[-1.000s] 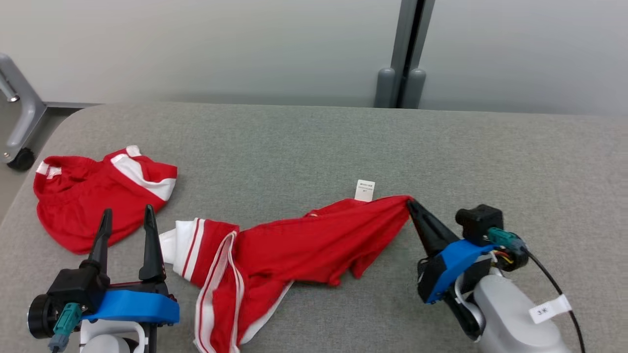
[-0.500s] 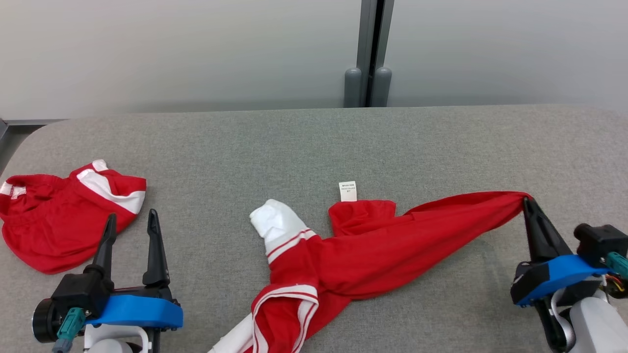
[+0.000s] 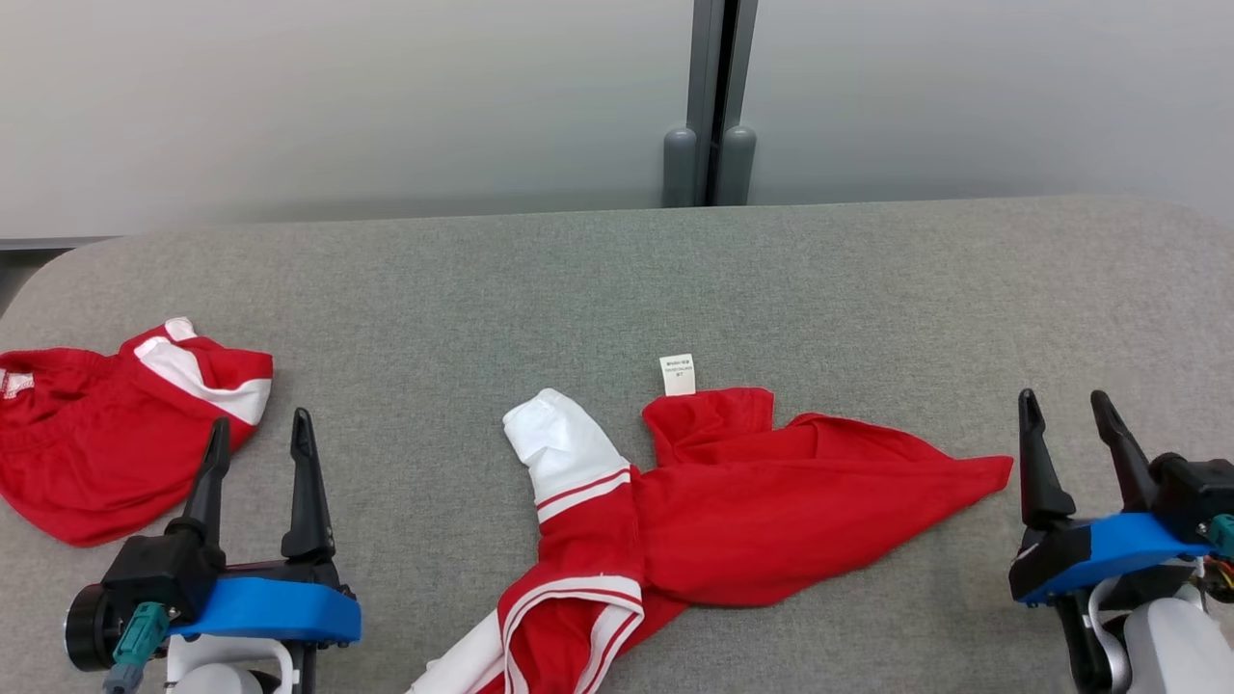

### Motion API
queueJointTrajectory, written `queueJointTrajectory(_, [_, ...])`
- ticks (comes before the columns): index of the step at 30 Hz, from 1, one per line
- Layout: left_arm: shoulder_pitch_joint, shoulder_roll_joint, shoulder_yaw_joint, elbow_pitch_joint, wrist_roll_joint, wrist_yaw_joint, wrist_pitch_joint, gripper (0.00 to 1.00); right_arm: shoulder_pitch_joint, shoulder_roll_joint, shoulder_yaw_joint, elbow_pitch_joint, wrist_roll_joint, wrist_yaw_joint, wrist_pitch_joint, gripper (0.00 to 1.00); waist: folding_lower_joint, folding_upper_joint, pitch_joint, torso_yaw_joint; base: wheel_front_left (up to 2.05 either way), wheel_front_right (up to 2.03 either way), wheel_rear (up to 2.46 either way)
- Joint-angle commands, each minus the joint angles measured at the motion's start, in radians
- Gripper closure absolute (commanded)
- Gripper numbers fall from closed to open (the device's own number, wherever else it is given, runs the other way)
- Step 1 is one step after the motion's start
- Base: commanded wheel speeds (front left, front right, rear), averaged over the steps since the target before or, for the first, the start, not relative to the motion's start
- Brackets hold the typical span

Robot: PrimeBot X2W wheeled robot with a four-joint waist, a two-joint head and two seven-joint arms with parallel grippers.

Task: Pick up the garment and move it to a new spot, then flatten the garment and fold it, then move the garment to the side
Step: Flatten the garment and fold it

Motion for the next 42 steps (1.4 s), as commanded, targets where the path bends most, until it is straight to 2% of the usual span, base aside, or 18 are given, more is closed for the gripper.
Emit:
queueJointTrajectory(1, [-0.007,0.008,0.001,0.0,-0.003,-0.002,-0.003,0.0,-0.013,0.016,-0.005,-0.035,-0.016,0.0,-0.005,0.0,-0.0001,-0.0001,-0.001,0.0,0.0,0.0,0.0])
queueJointTrajectory(9, [-0.001,0.013,-0.005,0.002,-0.007,-0.002,-0.003,0.0,0.04,0.079,0.005,-0.217,-0.041,0.0,-0.007,0.0,-0.0001,-0.0001,-0.007,0.012,0.0,0.0,0.0])
queueJointTrajectory(16, [0.005,0.017,-0.024,0.009,-0.006,-0.002,-0.003,0.0,0.07,0.093,0.03,-0.241,-0.048,0.0,-0.007,0.0,-0.0001,-0.0001,-0.011,0.02,0.0,0.0,0.0])
queueJointTrajectory(24, [-0.018,0.079,-0.24,0.114,-0.072,-0.002,0.018,0.0,0.074,0.096,0.026,-0.224,-0.047,0.0,-0.007,0.0,-0.0001,-0.0001,-0.027,0.025,0.0,0.0,0.0])
queueJointTrajectory(32, [0.016,0.166,-0.429,0.138,-0.181,-0.002,0.137,0.0,0.095,0.096,0.021,-0.217,-0.038,0.0,-0.007,0.0,-0.0001,-0.0001,-0.046,0.017,0.0,0.0,0.0])
queueJointTrajectory(42, [0.049,0.265,-0.603,0.103,-0.295,-0.002,0.289,0.0,0.112,0.096,0.003,-0.218,-0.043,0.0,-0.007,0.0,-0.0001,-0.0001,-0.057,0.024,0.0,0.0,0.0])
